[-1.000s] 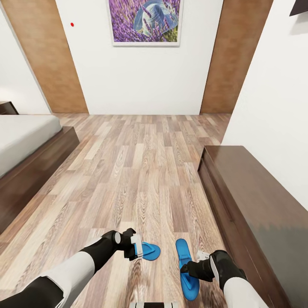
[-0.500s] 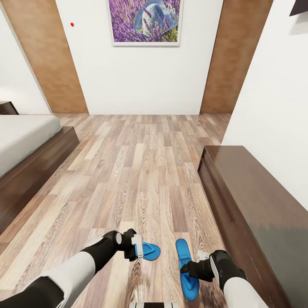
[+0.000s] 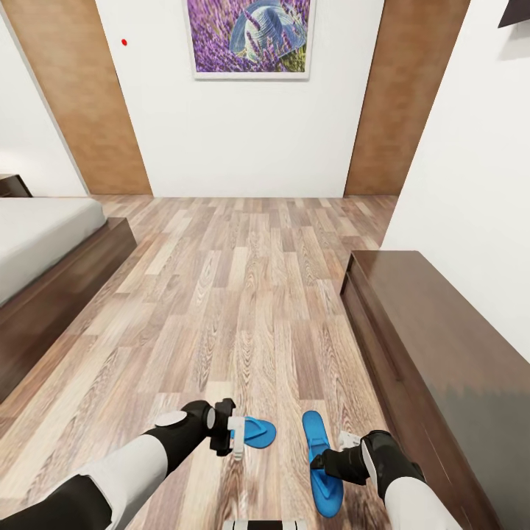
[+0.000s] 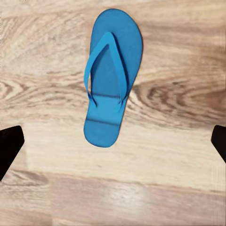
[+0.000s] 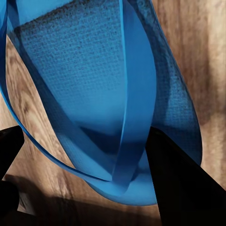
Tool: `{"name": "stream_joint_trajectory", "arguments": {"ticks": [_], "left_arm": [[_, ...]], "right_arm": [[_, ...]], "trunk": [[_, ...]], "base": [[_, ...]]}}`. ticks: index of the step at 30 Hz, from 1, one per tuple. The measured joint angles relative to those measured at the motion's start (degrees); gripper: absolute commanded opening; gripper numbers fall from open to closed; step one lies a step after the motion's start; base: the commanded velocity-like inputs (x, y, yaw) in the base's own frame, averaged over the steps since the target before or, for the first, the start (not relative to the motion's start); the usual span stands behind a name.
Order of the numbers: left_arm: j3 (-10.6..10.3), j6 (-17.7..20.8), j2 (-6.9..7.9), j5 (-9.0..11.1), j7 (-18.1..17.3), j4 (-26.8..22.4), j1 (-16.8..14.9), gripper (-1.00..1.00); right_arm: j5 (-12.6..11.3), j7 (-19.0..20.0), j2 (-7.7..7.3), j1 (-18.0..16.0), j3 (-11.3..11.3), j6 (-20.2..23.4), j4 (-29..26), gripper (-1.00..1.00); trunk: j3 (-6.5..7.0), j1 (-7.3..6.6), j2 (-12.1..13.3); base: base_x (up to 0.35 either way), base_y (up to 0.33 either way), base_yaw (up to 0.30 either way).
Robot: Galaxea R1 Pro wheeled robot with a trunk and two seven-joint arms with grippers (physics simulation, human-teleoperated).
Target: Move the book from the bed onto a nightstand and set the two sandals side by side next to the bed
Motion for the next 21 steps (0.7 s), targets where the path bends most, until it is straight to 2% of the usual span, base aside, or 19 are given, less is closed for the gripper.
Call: {"name": "stream_joint_trajectory", "arguments": {"ticks": [8,21], "left_arm": [[-0.2,0.0,0.14,-0.2,0.3,-1.9,0.0,1.00],[-0.2,0.0,0.55,-0.2,0.5,-2.3,0.0,1.00]], "right_arm": [[0.0,0.0,-0.11,0.0,0.1,0.0,0.0,-1.00],[0.0,0.0,-0.12,0.0,0.0,0.0,0.0,-1.00]], "trunk": [[0.00,0.00,0.0],[0.00,0.00,0.0]], "base": [[0.000,0.000,0.000],[0.000,0.008,0.000]]}}
